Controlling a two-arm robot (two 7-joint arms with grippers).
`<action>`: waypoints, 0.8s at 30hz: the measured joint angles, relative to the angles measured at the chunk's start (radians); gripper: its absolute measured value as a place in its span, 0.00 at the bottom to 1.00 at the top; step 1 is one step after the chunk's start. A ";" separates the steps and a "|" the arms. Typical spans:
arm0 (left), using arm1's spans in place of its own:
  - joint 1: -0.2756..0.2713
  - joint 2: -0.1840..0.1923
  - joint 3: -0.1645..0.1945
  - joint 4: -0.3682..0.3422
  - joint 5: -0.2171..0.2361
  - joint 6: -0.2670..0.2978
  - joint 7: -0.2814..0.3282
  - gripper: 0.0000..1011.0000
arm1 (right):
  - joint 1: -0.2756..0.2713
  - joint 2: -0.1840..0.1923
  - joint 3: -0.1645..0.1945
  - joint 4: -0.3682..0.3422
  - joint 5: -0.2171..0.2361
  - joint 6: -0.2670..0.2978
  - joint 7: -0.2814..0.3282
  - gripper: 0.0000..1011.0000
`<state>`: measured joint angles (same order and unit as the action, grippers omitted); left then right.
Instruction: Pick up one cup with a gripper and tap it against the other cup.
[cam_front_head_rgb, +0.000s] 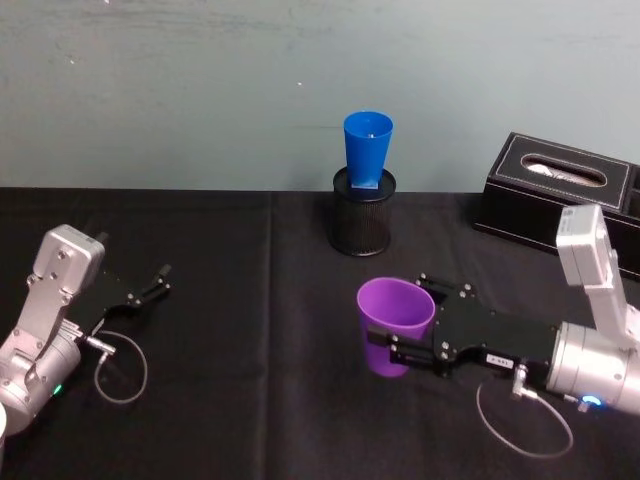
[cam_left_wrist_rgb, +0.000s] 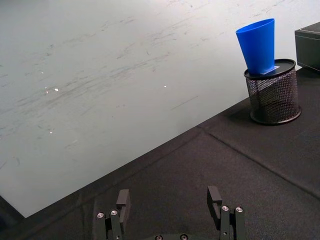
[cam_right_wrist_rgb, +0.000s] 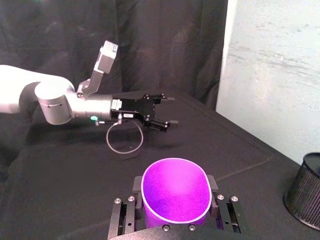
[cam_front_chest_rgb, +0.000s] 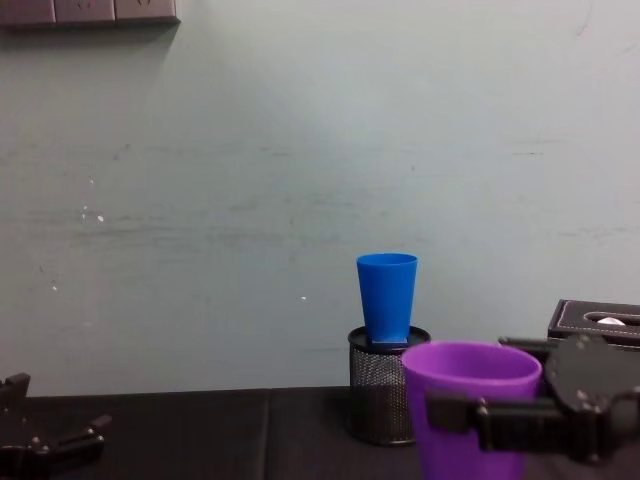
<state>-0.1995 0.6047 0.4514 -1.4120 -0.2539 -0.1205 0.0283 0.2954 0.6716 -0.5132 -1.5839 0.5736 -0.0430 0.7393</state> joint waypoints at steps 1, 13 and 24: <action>0.000 0.000 0.000 0.000 0.000 0.000 0.000 1.00 | -0.004 0.001 0.000 0.002 -0.001 -0.006 0.000 0.72; 0.000 0.000 0.000 0.000 0.000 0.000 0.000 1.00 | -0.037 -0.023 -0.017 0.058 -0.085 -0.088 -0.020 0.72; 0.000 0.000 0.000 0.000 0.000 0.000 0.000 1.00 | -0.045 -0.062 -0.005 0.115 -0.114 -0.117 -0.038 0.72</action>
<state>-0.1995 0.6047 0.4514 -1.4120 -0.2540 -0.1205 0.0283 0.2502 0.6097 -0.5182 -1.4685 0.4595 -0.1596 0.7015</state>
